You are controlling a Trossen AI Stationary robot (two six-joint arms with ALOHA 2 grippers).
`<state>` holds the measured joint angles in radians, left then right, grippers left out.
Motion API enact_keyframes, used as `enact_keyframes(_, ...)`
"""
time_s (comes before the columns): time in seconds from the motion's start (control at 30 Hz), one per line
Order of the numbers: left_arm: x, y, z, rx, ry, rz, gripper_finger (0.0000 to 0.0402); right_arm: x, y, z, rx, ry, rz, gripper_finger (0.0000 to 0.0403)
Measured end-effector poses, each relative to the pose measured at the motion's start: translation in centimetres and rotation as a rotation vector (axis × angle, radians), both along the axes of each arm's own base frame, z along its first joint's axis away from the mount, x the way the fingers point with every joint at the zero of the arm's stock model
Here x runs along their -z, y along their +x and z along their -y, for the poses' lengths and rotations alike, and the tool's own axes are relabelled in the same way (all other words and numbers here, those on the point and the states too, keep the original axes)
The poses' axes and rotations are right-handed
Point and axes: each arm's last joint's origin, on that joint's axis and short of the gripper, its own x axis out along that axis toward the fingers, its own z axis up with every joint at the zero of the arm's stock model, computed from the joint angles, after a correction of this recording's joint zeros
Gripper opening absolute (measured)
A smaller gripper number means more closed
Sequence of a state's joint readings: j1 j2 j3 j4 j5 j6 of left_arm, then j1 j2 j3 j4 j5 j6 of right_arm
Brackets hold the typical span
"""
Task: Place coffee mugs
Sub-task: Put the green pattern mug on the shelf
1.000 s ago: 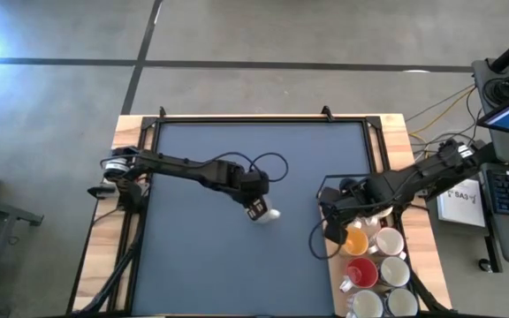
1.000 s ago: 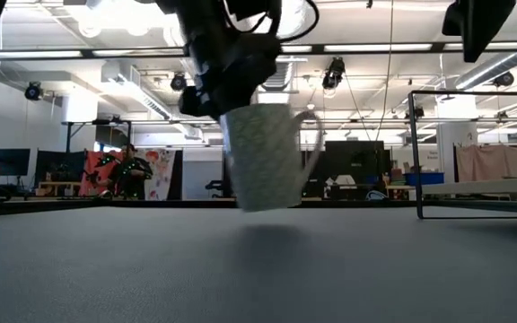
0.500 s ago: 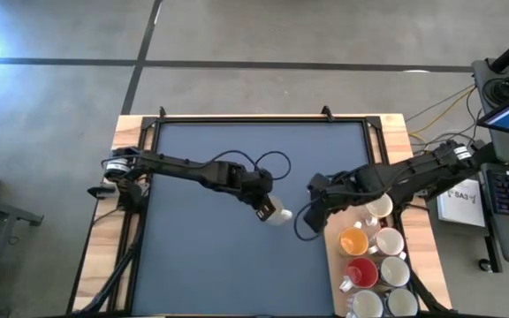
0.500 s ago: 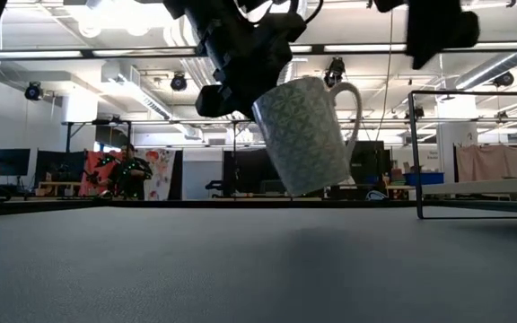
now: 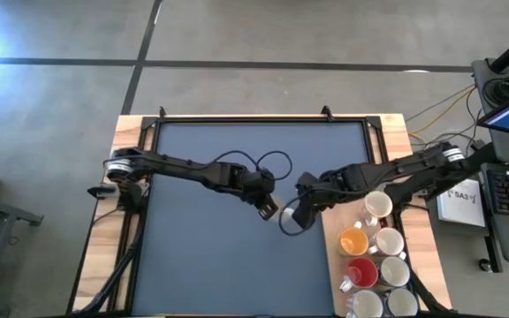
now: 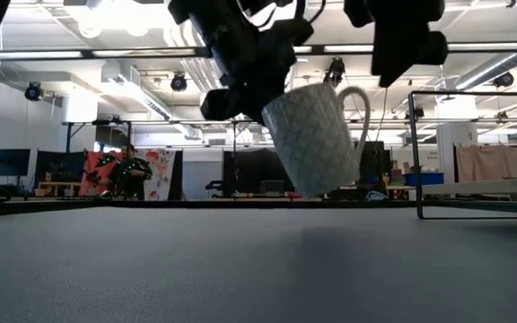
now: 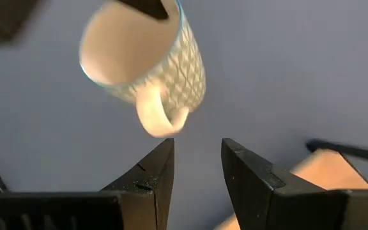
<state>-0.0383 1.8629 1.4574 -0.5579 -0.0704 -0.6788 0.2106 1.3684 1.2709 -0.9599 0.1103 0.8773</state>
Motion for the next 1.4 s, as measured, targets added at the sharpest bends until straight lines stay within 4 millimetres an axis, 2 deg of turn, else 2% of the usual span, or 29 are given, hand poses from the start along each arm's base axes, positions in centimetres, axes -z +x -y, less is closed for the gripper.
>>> enact_keyframes(0.2,1.3,0.6,0.0,-0.002,-0.002,-0.040,0.0011,0.3,1.0,0.3,-0.003,-0.008,0.043,0.0118)
enact_keyframes(0.37,1.9,1.9,0.1,0.003,-0.008,-0.054,0.0011,0.2,1.3,0.3,-0.007,-0.006,0.065,0.0118)
enact_keyframes(0.53,1.5,3.2,0.2,0.031,0.000,-0.055,0.0021,0.7,1.5,0.3,-0.015,-0.014,0.040,0.0118)
enact_keyframes(0.8,1.5,3.5,0.6,0.056,-0.001,-0.063,0.0038,1.0,1.6,0.2,-0.021,-0.018,0.029,0.0118)
enact_keyframes(0.93,0.8,3.3,0.9,0.077,0.007,-0.050,0.0043,1.1,1.6,0.2,-0.022,-0.019,0.026,0.0118)
enact_keyframes(1.23,-2.3,2.4,1.3,0.108,0.052,0.029,0.0058,1.5,1.5,0.3,-0.033,-0.028,0.014,0.0118)
enact_keyframes(1.4,-3.4,1.2,2.1,0.143,0.067,-0.002,0.0059,1.8,1.4,0.5,-0.071,-0.096,0.006,0.0118)
